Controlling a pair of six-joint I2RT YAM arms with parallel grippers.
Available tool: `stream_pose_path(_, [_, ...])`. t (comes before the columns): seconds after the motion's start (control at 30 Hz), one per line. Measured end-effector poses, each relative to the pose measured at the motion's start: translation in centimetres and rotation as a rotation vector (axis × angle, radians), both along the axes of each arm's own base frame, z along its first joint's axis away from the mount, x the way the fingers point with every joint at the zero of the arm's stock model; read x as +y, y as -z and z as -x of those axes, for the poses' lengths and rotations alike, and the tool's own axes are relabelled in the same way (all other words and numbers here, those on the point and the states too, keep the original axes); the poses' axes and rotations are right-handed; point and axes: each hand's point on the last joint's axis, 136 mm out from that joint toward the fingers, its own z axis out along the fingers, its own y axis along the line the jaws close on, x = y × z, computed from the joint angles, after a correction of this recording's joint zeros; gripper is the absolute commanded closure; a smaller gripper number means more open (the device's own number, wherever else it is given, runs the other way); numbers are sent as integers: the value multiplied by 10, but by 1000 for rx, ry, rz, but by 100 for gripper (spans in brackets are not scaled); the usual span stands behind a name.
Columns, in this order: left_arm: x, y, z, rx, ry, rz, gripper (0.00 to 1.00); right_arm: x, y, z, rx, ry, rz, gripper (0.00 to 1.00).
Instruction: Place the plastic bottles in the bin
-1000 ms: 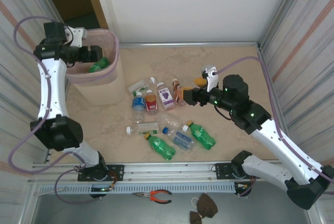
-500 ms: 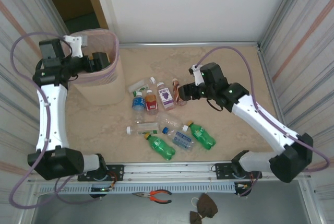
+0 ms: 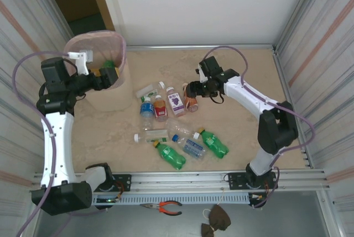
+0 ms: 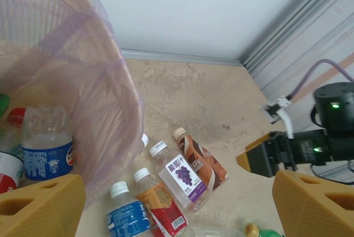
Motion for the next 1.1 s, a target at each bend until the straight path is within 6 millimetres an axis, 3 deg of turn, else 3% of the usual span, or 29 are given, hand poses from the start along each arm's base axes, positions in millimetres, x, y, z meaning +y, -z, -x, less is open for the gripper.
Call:
stream_pose_path(0.3, [-3,-2,6,-5,7,24,12,10,47,-16,101,-4,46,22])
stream_pose_path(0.57, [-6,5,6,14,16,51,12,18,76,-13,182,-23,39,22])
stream_pose_path(1.1, [-9,2,4,4,34,89,12,15,96,-7,227,-21,64,25])
